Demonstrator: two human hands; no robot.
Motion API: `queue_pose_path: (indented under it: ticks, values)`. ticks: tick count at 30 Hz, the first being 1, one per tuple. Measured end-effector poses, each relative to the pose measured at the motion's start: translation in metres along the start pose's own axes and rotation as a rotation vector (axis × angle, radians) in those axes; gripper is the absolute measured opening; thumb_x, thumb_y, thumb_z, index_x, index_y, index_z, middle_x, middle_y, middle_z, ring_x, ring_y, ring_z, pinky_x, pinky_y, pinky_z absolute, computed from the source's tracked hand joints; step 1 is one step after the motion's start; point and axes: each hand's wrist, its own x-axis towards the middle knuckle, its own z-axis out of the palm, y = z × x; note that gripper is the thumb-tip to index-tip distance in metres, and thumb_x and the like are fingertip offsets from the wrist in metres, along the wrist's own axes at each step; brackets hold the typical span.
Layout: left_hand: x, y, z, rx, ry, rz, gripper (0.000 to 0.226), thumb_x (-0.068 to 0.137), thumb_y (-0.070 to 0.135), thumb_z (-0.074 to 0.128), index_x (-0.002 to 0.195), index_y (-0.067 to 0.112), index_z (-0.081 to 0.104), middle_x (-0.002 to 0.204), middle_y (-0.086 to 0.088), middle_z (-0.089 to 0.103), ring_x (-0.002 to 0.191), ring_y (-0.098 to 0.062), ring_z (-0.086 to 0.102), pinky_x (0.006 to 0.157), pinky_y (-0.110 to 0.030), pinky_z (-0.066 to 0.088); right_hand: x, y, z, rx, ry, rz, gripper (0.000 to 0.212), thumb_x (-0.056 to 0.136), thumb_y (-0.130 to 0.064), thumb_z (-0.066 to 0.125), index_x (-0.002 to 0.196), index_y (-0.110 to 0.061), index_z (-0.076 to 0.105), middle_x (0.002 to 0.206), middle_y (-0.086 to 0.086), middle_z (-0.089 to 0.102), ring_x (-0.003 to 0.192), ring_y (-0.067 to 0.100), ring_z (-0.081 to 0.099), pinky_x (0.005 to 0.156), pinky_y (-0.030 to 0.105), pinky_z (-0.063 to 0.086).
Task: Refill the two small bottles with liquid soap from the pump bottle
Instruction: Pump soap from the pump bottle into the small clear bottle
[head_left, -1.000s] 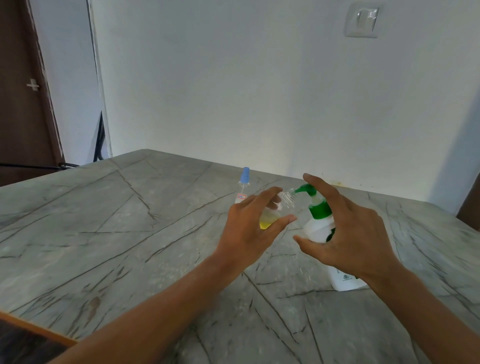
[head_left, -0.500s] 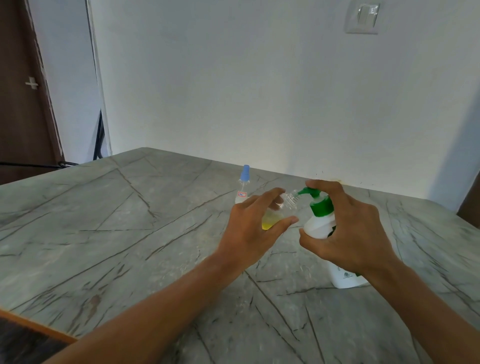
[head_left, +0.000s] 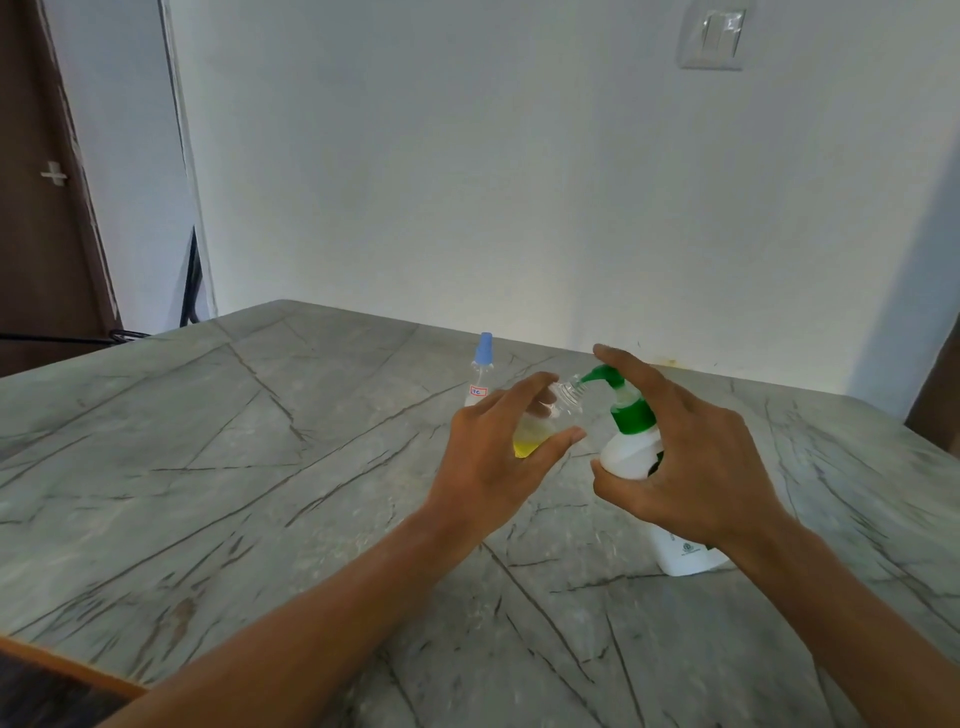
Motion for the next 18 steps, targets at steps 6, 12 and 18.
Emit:
queue_pose_path:
  ticks: [6,12,18]
  values:
    - [-0.0001,0.0005,0.0005,-0.001,0.006,0.003,0.053,0.077,0.048,0.07,0.123,0.025,0.057,0.1,0.017,0.065,0.09,0.002,0.059,0.081,-0.014,0.05,0.0007,0.0001,-0.0006,0.055,0.014,0.0,0.094,0.058,-0.053,0.076,0.139,-0.044,0.028,0.105,-0.021,0.053,0.073,0.008,0.057,0.07,0.012,0.043]
    - [-0.0017,0.0001,0.003,-0.005,-0.014,0.029,0.053,0.077,0.045,0.072,0.122,0.022,0.059,0.101,0.012,0.067,0.09,0.001,0.059,0.081,-0.011,0.048,-0.0003,-0.003,-0.0037,0.09,0.045,0.018,0.082,0.059,-0.051,0.076,0.13,-0.043,0.035,0.098,-0.02,0.055,0.071,0.012,0.059,0.068,0.02,0.051]
    - [-0.0019,-0.0009,0.0035,-0.001,-0.006,0.032,0.053,0.077,0.046,0.072,0.122,0.022,0.059,0.1,0.013,0.066,0.09,0.002,0.059,0.081,-0.01,0.047,-0.0011,-0.0023,-0.0026,0.064,0.052,0.006,0.085,0.06,-0.051,0.075,0.134,-0.042,0.034,0.099,-0.016,0.06,0.069,0.012,0.059,0.065,0.027,0.055]
